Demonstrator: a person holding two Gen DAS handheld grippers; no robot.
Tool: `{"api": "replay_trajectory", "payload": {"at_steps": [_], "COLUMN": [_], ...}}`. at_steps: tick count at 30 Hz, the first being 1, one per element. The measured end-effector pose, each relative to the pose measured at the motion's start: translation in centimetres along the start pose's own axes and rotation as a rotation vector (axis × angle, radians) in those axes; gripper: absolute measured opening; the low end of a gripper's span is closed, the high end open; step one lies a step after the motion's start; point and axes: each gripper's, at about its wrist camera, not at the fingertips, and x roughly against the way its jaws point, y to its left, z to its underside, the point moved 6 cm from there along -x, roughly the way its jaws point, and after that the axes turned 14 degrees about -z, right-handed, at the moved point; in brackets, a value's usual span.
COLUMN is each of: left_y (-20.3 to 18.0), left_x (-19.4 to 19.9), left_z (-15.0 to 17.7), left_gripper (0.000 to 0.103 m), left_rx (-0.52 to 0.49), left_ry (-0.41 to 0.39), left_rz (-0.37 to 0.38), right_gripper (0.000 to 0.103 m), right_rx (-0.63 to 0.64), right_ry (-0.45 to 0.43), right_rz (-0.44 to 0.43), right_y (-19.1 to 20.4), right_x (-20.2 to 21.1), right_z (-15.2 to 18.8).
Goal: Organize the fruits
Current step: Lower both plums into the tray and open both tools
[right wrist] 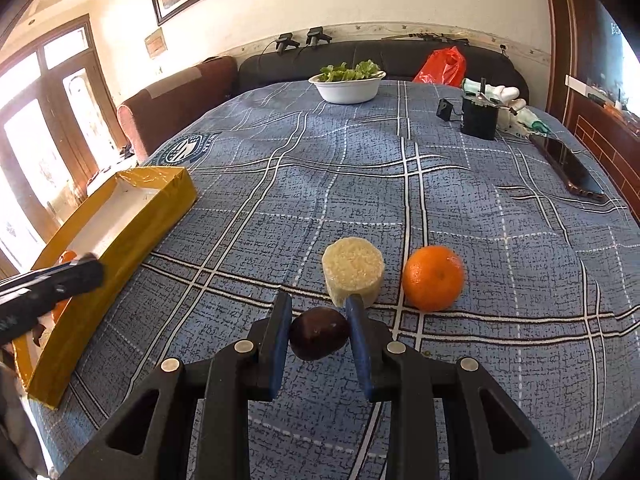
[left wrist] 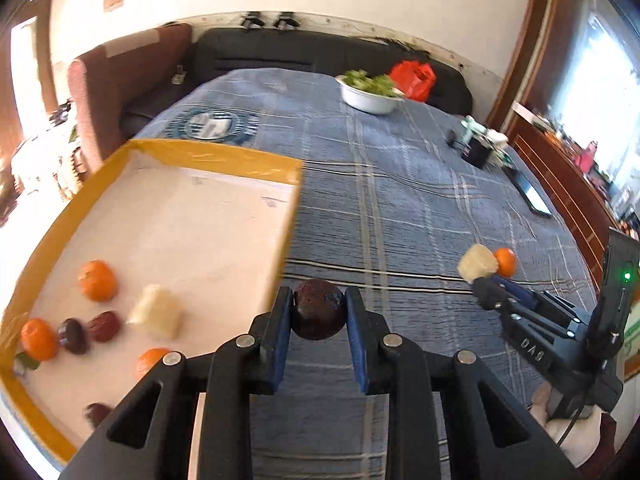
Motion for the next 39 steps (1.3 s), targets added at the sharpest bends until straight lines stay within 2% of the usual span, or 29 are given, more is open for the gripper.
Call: {"api": "replay_trajectory", "payload": {"at_steps": [5,9,12,15,20,24,27,32,35,37,39], "left_y": [6.9,12.1,14.9,16.1,17.0,17.5,17.7,18.4,18.7,18.6,18.3], "left_x": [1.4,2.1,2.4,2.3,1.5,0.8,0.4,0.4,0.7,1.2,1.6], "left_z": [1.1,2.0,2.6,3.1,3.8,3.9,3.9,3.9,3.8,3.6,3.4], "left_gripper": [0.026,0.026,0.026,0.026,0.026,0.026,0.026,0.027,0.042,0.057,0.068], "left_rx": [0.105,0.195,0.259,0.287,0.293,0.282,0.287,0.313,0.327,0.335,0.336], "left_ry": [-0.008,-0.009,-0.014,-0.014,0.004,0.007,0.012,0.017,0.01,-0.005,-0.019], "left_rz": [-0.079,-0.127,-0.15,-0.149,-0.146,-0.173,-0.168,-0.146,-0.127,-0.107,-0.07], "right_gripper": [0.031,0.031,0.031,0.032,0.032,0.032,0.032,0.032,0.032,0.033,0.049], "right_rx": [0.026,-0.003,0.03,0.083,0.148,0.239,0.305,0.353,0.356,0.343,0.32], "right_ry": [-0.012,-0.007,0.007,0.038,0.14,0.201,0.231,0.257,0.258,0.263,0.254], "right_rz": [0.046,-0.04,-0.13,-0.217,-0.358,-0.394,-0.381,-0.359,-0.362,-0.377,-0.393], "right_y": [0.6,3.0,6.9,11.3,18.3,22.6,24.6,25.8,25.9,25.9,25.6], "right_x": [0.4,1.4,1.9,1.7,-0.4,-2.2,-3.5,-5.2,-5.9,-6.1,-5.8], "right_z": [-0.2,-0.5,-1.1,-1.6,-0.7,0.9,2.3,3.5,3.4,3.3,3.0]}}
